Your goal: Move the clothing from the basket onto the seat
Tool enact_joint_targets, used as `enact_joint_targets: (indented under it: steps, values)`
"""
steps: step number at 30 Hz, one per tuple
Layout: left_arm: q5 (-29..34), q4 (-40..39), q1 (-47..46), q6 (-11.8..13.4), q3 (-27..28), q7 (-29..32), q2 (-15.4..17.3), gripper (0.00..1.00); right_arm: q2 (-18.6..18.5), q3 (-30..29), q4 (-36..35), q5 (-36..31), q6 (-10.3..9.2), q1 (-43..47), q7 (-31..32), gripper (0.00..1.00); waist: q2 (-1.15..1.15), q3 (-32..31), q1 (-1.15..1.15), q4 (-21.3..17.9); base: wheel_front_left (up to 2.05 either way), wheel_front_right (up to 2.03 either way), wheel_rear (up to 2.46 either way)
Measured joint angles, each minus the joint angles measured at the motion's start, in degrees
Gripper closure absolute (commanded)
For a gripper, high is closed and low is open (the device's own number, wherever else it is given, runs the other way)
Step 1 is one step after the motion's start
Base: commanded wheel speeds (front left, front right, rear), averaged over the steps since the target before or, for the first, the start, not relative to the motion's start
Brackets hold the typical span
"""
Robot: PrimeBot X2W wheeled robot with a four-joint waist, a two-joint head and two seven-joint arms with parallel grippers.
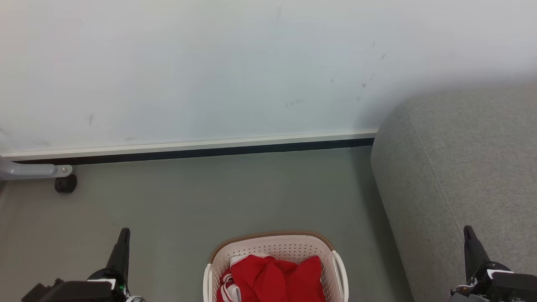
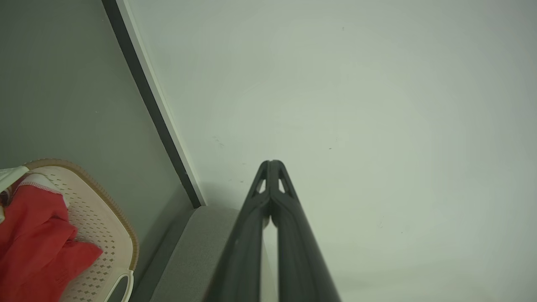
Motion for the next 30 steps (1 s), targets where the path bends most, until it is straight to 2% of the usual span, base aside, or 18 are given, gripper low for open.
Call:
enact_joint_targets:
  steps: [30]
  values:
    - [0.0, 0.0, 0.0, 0.0, 0.0, 0.0, 0.0, 1.00, 0.0, 0.0, 0.0, 0.0, 0.00, 0.0, 0.0, 1.00, 0.00, 0.0, 0.00, 0.0, 0.00, 0.00, 0.00]
